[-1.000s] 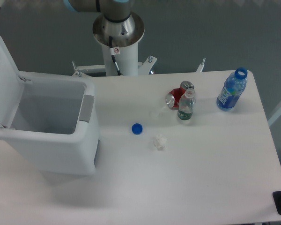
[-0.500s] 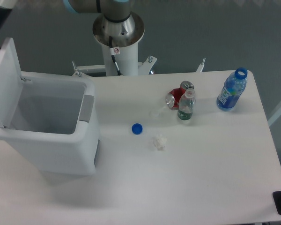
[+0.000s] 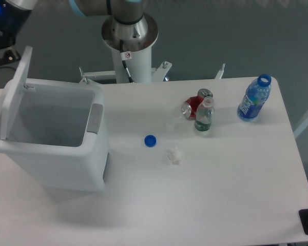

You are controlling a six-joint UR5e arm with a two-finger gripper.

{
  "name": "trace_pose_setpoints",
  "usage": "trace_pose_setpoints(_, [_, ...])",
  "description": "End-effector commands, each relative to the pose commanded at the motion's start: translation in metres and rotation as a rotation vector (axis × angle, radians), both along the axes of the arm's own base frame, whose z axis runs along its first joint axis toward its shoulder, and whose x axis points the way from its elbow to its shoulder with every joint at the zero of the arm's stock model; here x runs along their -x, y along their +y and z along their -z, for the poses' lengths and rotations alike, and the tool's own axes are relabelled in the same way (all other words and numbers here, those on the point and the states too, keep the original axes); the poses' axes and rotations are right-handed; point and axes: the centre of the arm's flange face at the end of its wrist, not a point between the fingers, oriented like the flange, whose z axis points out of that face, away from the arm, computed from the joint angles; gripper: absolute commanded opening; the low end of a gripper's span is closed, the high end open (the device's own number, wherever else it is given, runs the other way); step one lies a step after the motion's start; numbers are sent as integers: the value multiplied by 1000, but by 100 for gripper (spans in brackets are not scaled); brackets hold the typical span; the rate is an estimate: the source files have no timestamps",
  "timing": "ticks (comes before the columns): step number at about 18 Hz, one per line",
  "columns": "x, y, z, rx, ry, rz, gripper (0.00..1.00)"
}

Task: Close the trash can
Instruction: 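Lower the gripper onto the lid, pressing it down over the can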

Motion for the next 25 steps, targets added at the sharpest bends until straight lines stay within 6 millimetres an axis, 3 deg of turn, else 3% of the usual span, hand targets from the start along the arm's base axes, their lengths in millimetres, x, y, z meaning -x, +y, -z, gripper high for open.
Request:
trace_pose_setpoints(10, [37,-9,5,26,32,-89,16])
trace_pose_setpoints(18, [45,-18,24,67,103,-89,16])
trace_pose_setpoints(25, [60,-22,25,72,103,-119,16])
